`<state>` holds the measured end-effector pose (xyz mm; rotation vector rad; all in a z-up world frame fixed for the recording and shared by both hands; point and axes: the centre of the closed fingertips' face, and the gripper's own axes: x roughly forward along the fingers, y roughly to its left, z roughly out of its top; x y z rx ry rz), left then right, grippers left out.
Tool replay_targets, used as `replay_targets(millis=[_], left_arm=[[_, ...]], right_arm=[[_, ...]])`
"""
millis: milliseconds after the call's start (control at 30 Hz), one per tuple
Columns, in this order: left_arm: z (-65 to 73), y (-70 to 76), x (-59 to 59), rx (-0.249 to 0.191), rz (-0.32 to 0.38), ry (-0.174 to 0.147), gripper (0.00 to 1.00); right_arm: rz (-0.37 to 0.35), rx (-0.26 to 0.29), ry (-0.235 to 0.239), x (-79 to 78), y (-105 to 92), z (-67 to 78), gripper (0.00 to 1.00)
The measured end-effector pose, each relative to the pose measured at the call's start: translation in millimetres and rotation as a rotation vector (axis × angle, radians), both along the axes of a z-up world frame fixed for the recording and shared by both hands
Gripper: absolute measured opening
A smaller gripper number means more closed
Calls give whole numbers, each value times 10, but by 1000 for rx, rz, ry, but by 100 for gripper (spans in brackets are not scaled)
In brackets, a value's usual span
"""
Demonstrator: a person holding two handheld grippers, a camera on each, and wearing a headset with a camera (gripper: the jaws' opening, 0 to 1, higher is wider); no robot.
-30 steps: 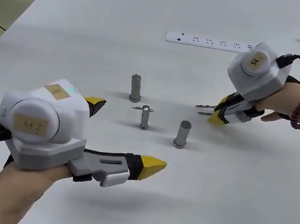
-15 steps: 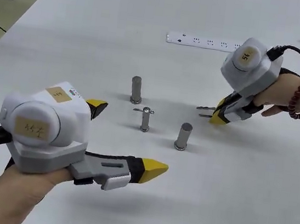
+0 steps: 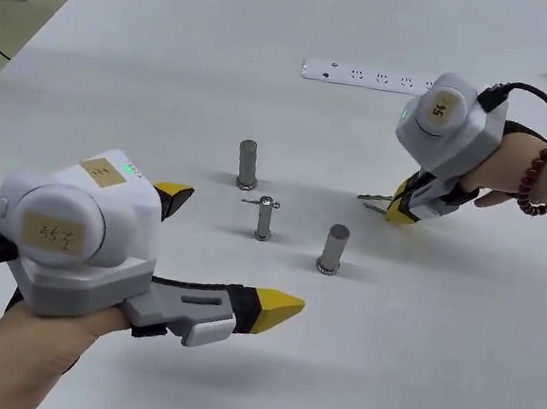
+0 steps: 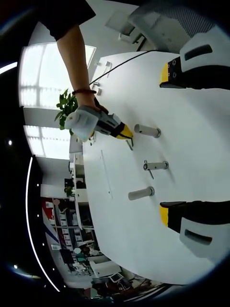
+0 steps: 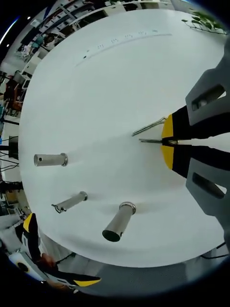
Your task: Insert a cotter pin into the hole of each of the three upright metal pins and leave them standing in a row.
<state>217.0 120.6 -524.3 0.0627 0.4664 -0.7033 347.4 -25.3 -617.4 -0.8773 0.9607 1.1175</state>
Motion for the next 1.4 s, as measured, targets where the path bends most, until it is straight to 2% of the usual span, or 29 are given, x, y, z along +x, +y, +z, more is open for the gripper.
replay_targets(millis=[167,433,600,767,833,1067,1267,1400], left_arm=[[6,13,0,-4,3,1,97],[53,15,10,-20,3,-8,95],[84,-3,22,-44,3,-1,93],[101,-45,31,-52,-8,7,88],[102,-53,47,-51,-13,13,86],[135,-87,69,-81,-15,47,74],[174,-142,79,-118,-21,78,64],[181,-195,76,-126,-32,101,58]], right_arm=[[13,12,-22,-2,14,58,0],[40,44,-71,-137,29,222,0],[53,88,-95,-278,97,411,0],[96,129,-129,-426,202,585,0],[112,145,-141,-400,242,632,0],[177,200,-174,-686,403,853,0],[209,229,-186,-847,494,941,0],[228,250,-189,-944,552,971,0]])
